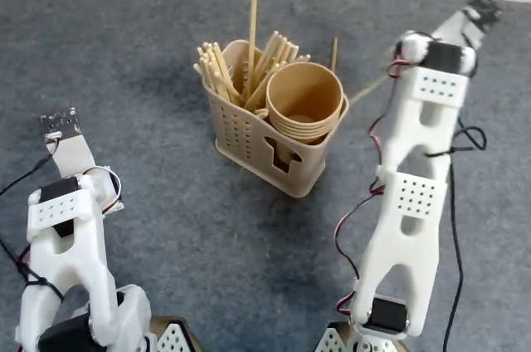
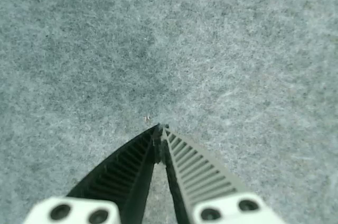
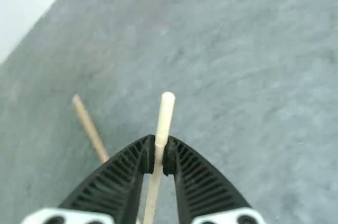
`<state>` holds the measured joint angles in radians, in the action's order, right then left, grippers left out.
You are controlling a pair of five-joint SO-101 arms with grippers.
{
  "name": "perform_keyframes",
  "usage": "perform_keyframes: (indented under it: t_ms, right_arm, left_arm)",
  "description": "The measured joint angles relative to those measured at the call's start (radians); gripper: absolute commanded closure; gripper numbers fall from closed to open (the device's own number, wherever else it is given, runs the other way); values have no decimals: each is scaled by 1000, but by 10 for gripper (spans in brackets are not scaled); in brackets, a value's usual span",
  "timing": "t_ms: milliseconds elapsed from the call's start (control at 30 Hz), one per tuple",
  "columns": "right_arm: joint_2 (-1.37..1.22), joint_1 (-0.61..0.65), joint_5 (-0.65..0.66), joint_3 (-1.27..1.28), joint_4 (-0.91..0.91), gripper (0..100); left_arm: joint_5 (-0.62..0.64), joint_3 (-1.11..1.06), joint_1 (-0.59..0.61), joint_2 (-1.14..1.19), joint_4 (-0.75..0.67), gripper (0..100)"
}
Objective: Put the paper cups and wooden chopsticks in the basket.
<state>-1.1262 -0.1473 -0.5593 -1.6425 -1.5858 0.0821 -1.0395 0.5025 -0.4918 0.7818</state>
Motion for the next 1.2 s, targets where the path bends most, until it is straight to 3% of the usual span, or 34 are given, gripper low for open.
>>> perform_keyframes:
  t_ms: [267,433,633,1200]
  right_arm:
    - [25,-44,-15,-2,12,993]
    - [169,-43,-14,-2,-2,993]
    - [376,-34,104,-2,-2,993]
    - [924,192,377,-18,-2,993]
  left_arm:
    - [0,0,0,0,0,993]
    - [0,0,0,0,0,993]
    - [0,0,0,0,0,993]
    - [0,0,0,0,0,993]
